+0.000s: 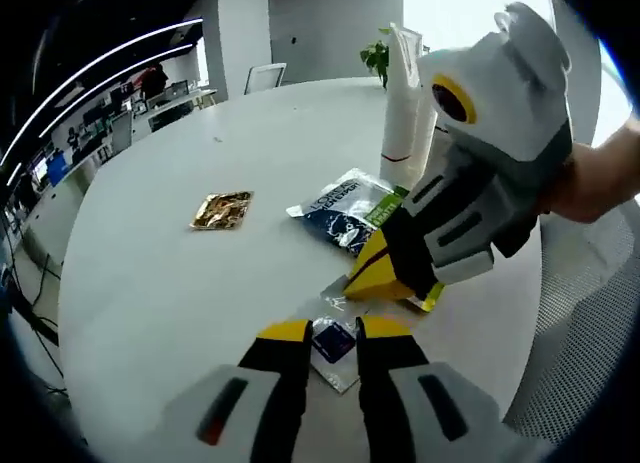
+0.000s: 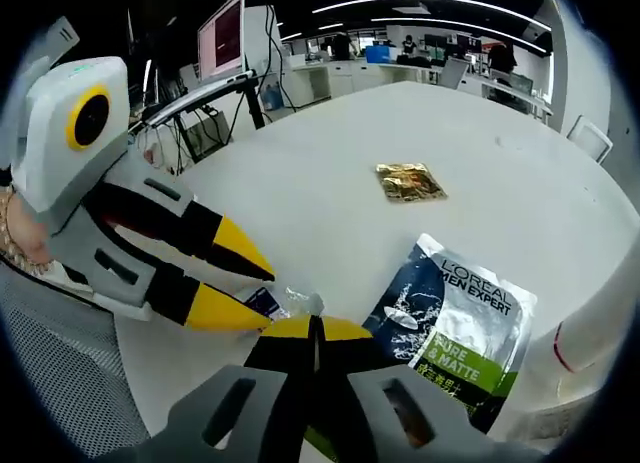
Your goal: Arrange the skincare products in the storage area until every visible bottle or jar stands upright without overlapping.
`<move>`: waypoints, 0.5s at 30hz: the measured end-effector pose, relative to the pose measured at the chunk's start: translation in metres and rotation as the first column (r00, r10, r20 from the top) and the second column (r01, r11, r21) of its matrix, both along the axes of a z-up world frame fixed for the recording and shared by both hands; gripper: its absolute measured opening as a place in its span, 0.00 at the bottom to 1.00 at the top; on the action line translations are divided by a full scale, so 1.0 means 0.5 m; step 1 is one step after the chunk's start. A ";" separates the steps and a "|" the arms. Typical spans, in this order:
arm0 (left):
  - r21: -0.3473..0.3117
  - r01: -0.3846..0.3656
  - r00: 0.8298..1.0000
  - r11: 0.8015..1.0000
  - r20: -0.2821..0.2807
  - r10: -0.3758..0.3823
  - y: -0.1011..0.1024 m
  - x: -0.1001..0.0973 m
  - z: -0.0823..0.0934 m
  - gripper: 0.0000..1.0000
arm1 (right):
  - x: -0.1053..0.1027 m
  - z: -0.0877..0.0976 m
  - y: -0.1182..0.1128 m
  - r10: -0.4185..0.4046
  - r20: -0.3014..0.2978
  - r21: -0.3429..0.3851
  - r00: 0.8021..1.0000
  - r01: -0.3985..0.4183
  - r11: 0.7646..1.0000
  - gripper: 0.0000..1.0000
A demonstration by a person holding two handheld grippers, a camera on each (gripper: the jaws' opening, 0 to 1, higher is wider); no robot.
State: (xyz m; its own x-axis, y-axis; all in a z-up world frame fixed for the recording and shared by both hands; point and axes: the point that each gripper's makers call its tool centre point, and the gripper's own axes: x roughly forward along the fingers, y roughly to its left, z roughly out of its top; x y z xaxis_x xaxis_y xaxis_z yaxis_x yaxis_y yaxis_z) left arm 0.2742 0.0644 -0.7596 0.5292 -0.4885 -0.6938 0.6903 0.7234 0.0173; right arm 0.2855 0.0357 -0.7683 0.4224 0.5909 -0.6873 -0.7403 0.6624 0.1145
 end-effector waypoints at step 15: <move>0.041 0.015 0.998 0.999 0.064 -0.018 -0.006 -0.014 0.000 0.19 | 0.007 0.026 -0.003 0.123 0.206 -0.064 0.971 -0.112 0.992 0.07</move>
